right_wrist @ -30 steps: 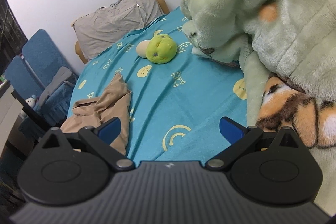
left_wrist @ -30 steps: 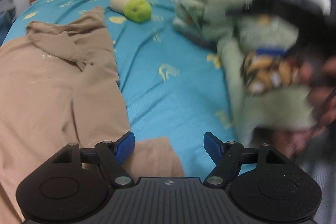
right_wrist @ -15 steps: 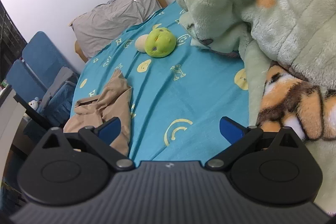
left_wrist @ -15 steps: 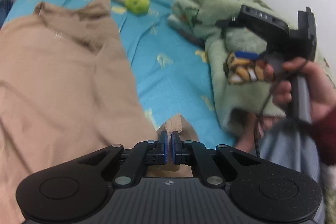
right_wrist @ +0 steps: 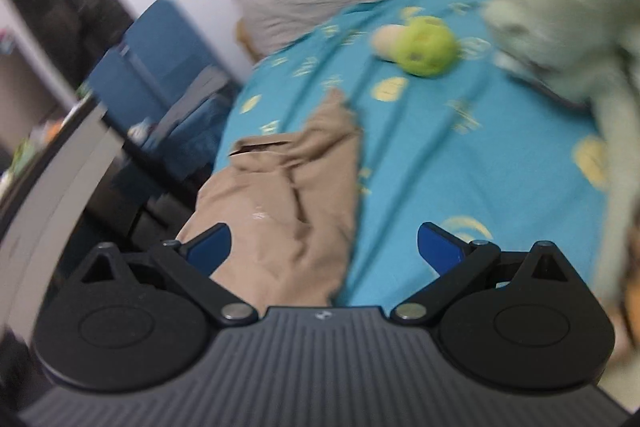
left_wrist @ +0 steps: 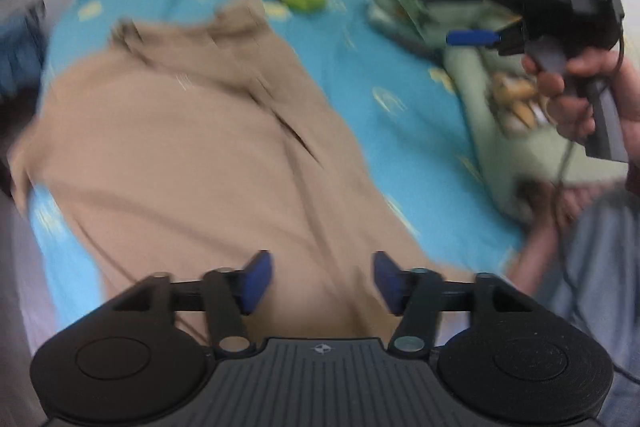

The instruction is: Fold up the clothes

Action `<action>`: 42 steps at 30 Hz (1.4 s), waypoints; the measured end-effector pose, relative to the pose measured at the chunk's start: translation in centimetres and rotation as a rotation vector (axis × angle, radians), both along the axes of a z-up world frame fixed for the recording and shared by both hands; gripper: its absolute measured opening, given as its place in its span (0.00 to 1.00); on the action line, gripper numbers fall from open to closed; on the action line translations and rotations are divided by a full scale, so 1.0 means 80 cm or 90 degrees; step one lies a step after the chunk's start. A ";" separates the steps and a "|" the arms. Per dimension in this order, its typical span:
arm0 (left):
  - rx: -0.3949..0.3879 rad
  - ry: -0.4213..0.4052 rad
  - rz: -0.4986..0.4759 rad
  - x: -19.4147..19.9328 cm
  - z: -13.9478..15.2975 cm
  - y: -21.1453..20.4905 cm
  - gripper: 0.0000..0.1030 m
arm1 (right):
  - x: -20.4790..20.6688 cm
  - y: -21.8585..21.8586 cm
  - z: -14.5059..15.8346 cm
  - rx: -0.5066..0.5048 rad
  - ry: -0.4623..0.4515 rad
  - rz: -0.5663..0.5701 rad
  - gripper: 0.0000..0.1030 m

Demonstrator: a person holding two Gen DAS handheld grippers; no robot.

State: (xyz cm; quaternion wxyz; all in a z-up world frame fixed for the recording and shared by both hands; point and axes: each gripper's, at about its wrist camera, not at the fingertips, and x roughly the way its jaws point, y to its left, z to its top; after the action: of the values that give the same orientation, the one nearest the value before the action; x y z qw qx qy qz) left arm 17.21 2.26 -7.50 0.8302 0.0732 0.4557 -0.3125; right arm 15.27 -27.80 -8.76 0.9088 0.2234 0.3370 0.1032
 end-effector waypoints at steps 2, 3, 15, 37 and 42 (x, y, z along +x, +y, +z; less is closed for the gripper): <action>0.008 -0.043 0.034 0.056 -0.004 0.019 0.67 | 0.046 0.013 -0.002 -0.020 -0.003 0.036 0.98; 0.018 -0.064 0.057 0.087 -0.010 0.028 0.70 | 0.073 0.019 -0.006 -0.032 -0.012 0.048 0.98; 0.065 -0.243 0.143 0.401 -0.096 0.043 0.79 | 0.309 0.034 -0.146 -0.032 -0.065 0.023 0.98; -0.003 -0.256 0.315 0.531 -0.030 -0.022 0.06 | 0.407 0.049 -0.068 -0.144 -0.118 -0.051 0.14; 0.022 -0.274 0.328 0.593 -0.046 -0.046 0.08 | 0.465 0.042 -0.078 -0.176 -0.116 -0.065 0.14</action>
State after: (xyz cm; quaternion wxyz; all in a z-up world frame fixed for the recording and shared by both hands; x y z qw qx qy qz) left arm 64.62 -1.44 -11.19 0.9577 0.0339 0.2790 -0.0619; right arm 52.51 -24.45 -15.01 0.9617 0.1029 0.2523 0.0298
